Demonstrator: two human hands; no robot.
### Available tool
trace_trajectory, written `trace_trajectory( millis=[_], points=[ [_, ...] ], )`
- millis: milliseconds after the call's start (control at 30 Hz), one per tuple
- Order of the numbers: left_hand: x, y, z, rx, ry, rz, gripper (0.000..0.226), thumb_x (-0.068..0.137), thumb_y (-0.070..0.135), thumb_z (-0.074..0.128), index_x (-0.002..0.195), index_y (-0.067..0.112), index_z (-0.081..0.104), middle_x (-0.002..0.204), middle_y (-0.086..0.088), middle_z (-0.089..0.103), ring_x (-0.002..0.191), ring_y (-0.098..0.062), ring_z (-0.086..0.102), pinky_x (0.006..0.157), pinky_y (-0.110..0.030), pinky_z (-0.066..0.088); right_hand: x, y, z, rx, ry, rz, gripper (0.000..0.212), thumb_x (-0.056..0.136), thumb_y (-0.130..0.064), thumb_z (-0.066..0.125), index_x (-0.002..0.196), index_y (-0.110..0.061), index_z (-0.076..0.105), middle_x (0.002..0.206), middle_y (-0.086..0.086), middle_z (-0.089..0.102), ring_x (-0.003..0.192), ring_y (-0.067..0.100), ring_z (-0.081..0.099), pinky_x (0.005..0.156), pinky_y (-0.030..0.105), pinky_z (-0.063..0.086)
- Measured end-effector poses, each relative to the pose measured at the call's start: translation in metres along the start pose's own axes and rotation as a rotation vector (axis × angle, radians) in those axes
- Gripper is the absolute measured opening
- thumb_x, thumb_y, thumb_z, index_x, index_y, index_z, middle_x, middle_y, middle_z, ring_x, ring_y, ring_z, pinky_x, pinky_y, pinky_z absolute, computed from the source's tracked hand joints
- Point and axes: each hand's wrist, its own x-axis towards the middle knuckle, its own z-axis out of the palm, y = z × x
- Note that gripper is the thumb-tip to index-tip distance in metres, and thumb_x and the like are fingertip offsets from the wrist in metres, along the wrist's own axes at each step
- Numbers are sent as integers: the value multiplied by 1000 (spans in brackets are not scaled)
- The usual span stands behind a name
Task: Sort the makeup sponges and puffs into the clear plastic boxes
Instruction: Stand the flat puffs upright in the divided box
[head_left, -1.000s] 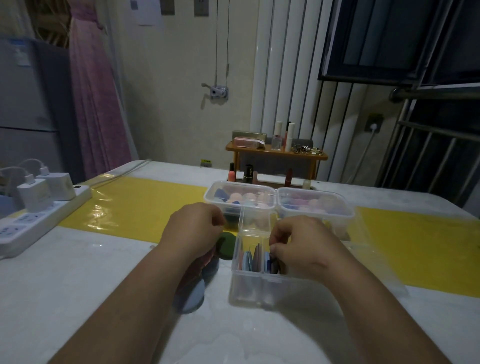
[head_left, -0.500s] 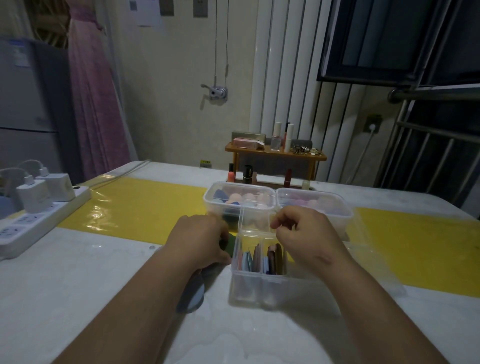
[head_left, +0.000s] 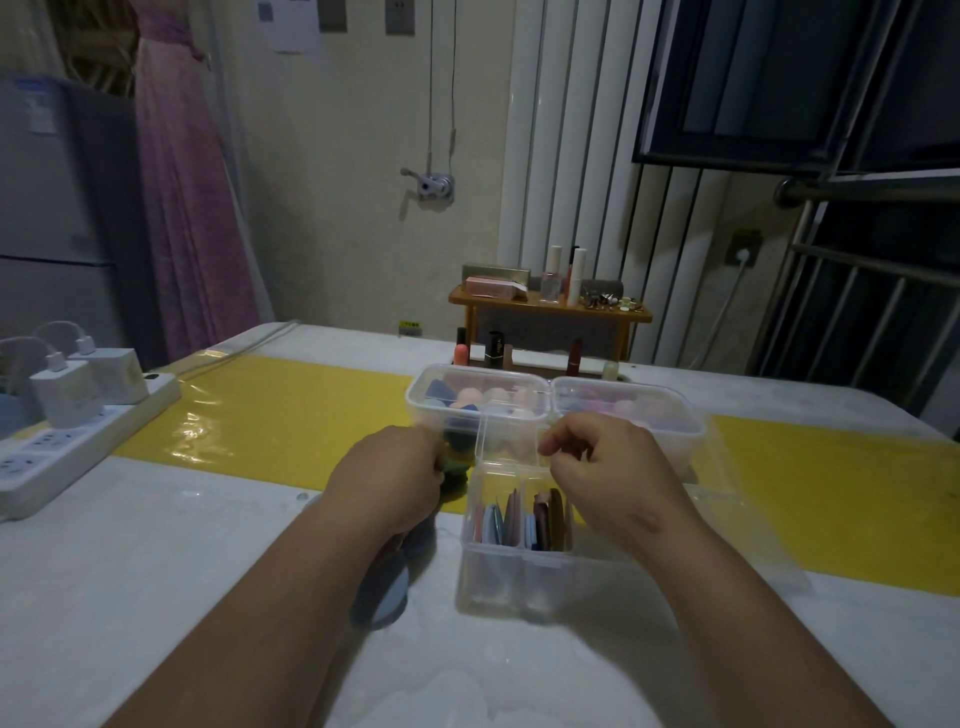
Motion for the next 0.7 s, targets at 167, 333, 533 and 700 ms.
trace_trajectory(
  millis=[167,333,533,700],
  points=[
    [-3,4,-6,-60,51,-39,14,96,26,52,104,24,63,94,-2,63,84,-20,57,66,-30,41,1,0,0,13,-7,1,21,92,-12,56,95,-29,67,88,-9,64,72,0,59,64,19,51],
    [-7,5,-15,-1,225,-63,22,98,36,48,107,30,67,98,1,68,90,-20,57,76,-31,34,1,0,0,30,3,1,20,93,-12,56,97,-28,68,89,-9,64,74,1,59,62,14,45],
    [-6,7,-18,-165,379,-122,22,98,32,50,107,26,69,89,4,62,84,-15,48,70,-30,34,0,-1,-1,64,0,-17,20,93,-11,56,95,-28,67,90,-8,63,77,4,58,64,17,46],
    [-9,8,-21,-287,406,-159,20,99,30,49,106,25,67,88,5,62,80,-15,52,61,-27,33,1,1,0,85,-3,-20,21,93,-11,57,94,-30,65,92,-9,62,82,5,58,68,17,47]
  ],
)
